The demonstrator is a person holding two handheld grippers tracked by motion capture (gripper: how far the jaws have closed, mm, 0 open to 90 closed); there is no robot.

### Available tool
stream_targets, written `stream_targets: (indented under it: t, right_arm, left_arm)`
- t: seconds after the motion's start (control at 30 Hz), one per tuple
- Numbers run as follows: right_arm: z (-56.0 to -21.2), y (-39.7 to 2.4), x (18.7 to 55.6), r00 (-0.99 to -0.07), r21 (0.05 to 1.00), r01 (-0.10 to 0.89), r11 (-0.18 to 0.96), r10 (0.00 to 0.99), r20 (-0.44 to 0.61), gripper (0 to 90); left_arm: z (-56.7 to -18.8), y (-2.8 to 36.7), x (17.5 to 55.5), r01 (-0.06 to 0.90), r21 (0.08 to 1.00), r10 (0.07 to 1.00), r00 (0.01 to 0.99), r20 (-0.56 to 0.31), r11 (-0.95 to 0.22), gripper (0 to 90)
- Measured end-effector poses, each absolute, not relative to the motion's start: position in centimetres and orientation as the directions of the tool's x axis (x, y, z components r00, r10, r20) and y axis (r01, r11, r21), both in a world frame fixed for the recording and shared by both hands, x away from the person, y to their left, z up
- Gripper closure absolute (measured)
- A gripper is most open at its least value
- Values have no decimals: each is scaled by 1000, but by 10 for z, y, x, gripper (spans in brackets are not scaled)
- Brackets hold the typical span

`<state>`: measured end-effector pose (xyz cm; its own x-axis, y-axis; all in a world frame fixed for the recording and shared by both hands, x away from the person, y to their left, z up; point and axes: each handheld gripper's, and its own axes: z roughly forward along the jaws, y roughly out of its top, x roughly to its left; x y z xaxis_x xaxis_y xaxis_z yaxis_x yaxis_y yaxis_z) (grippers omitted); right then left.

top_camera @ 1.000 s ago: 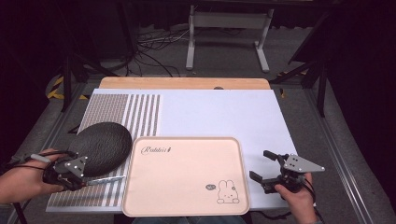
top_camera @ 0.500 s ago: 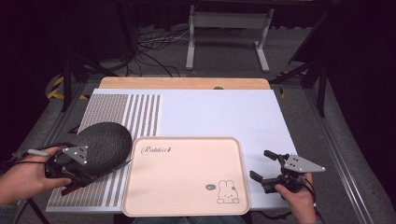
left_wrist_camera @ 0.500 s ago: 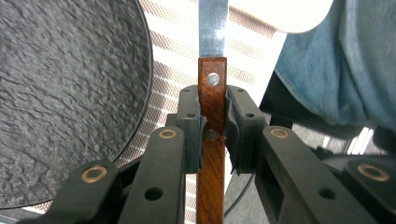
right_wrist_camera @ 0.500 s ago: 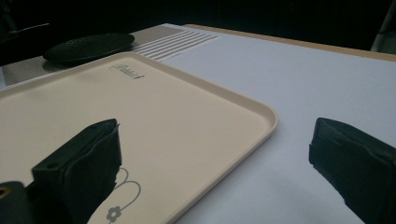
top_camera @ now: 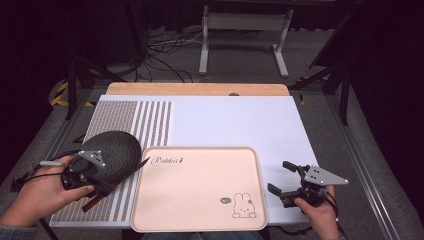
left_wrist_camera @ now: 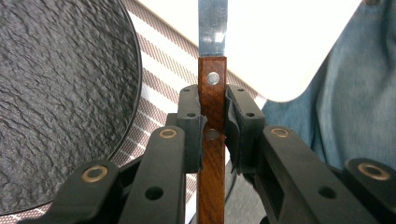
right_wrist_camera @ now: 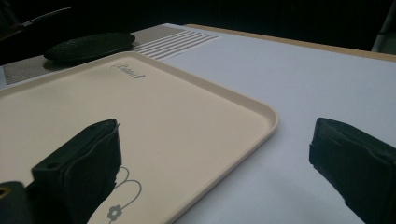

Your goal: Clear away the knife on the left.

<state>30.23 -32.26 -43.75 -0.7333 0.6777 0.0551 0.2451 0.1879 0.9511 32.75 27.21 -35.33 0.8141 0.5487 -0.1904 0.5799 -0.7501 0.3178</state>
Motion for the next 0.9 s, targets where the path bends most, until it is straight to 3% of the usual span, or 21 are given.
stream_targets:
  t: [0.17,0.9]
  right_arm:
    - [-437,-322,302,-733,951,244,190,678,53,38]
    - [-433,-326,300,-704,955,241,172,708,51,44]
  left_arm:
    - [-352,258,322,646,339,608,761,-225,-684,778]
    - [-355,193,313,670,326,620,742,-255,-668,777]
